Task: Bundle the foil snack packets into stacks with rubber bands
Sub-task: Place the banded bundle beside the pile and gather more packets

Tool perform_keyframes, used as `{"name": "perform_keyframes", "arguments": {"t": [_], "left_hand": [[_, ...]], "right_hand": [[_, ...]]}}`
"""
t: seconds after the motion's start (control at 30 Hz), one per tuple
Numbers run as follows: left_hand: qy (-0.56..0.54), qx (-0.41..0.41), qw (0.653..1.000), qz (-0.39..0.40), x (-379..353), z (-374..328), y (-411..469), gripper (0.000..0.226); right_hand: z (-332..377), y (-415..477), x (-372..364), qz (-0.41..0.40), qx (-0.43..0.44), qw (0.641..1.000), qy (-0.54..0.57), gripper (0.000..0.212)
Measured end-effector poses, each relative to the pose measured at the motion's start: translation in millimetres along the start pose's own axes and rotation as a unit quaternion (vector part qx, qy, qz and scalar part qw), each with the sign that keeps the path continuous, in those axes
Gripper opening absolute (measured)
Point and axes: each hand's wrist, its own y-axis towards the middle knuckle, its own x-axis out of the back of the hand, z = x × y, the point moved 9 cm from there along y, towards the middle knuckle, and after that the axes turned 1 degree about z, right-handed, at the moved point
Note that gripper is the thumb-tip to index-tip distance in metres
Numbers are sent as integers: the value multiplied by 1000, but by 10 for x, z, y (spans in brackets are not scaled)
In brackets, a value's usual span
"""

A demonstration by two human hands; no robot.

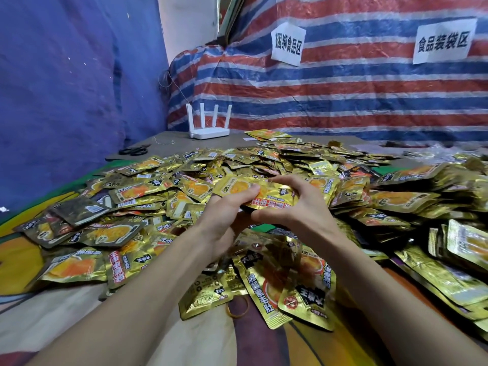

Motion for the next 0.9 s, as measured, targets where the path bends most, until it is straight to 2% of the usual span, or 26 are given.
{"name": "perform_keyframes", "arguments": {"t": [0.13,0.2,0.3,0.4,0.47,0.53,0.67,0.7,0.8,0.9], "left_hand": [[2,17,1000,7,41,21,11,22],[7,11,1000,-5,68,11,16,23],[16,-17,1000,-15,102,-53,14,25],[7,-44,999,-24,130,-125,9,43],[-21,-45,998,-28,119,-138,-1,57],[-69,-43,996,-33,104,-137,-19,69],[-137,-82,987,-27,86,-204,-4,34],[-144,-87,986,-18,66,-208,8,34],[-133,-87,987,2,18,-205,20,56],[-51,-78,996,10,-40,-150,28,56]], "right_hand": [[-76,-2,-47,48,-36,998,-21,103],[-98,-3,-72,60,-49,997,-29,95],[-168,-8,-102,52,-92,993,48,75],[-255,-16,-168,75,-146,975,147,36],[-255,-63,-284,119,-169,957,205,21],[-251,-118,-395,151,-183,944,228,21],[-208,-143,-510,181,-183,931,258,26],[-182,-136,-491,183,-178,932,258,23],[-97,-90,-351,160,-163,946,228,13],[2,12,-78,98,-151,970,162,15]]}}
